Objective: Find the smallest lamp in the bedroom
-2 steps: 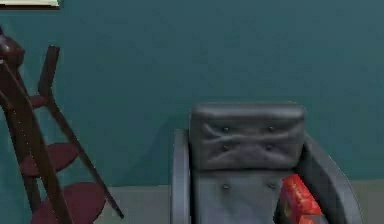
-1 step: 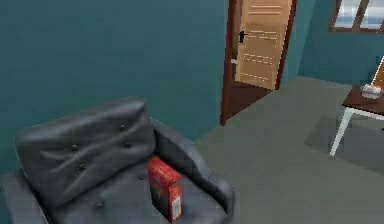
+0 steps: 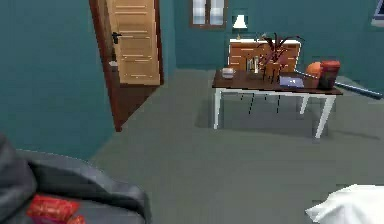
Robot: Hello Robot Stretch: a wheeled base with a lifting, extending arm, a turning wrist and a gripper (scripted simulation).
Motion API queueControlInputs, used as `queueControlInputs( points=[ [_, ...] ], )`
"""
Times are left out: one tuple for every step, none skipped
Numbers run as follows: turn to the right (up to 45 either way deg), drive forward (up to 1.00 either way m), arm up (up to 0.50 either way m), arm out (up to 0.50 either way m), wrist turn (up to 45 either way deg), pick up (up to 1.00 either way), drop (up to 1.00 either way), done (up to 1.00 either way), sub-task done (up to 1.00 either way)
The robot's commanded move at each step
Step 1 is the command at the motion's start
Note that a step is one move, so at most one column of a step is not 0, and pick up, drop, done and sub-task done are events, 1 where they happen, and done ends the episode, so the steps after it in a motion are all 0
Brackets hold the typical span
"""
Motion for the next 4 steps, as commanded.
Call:
queueControlInputs(
  points=[
    [0.0,1.00,0.00,0.00,0.0,0.00,0.00,0.00,0.00],
    [15.0,0.00,0.00,0.00,0.0,0.00,0.00,0.00,0.00],
    [0.0,0.20,0.00,0.00,0.0,0.00,0.00,0.00,0.00],
    [-18.0,0.00,0.00,0.00,0.0,0.00,0.00,0.00,0.00]
  ],
)
